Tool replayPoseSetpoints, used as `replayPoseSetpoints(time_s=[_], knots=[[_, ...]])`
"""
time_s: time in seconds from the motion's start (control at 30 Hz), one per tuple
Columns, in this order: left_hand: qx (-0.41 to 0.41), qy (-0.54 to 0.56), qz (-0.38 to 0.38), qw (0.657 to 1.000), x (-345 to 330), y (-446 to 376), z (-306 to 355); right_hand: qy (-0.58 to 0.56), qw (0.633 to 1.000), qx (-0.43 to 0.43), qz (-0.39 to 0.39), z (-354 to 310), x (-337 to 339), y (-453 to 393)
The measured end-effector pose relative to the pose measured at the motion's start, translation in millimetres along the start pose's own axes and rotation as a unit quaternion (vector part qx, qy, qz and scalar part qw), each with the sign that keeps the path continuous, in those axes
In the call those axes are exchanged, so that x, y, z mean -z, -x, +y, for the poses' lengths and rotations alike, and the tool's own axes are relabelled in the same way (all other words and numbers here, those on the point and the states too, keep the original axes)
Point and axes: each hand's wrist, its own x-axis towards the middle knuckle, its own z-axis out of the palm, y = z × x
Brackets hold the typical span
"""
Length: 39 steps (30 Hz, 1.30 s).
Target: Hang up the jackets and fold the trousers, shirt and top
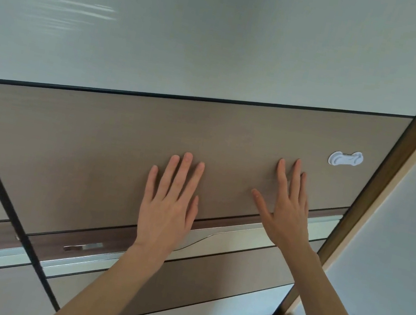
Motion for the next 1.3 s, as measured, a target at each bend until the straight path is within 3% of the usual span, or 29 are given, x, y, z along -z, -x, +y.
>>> replayPoseSetpoints(time_s=[0.87,1.13,1.3], knots=[[-0.041,0.009,-0.081,0.996,16,-17,39,0.022,0.996,-0.035,-0.074,28,43,-8],[-0.034,0.106,-0.076,0.991,64,-13,23,0.121,0.991,-0.032,-0.045,-34,76,46],[-0.038,0.166,-0.043,0.984,106,13,4,0.171,0.984,-0.03,0.029,-99,111,104]])
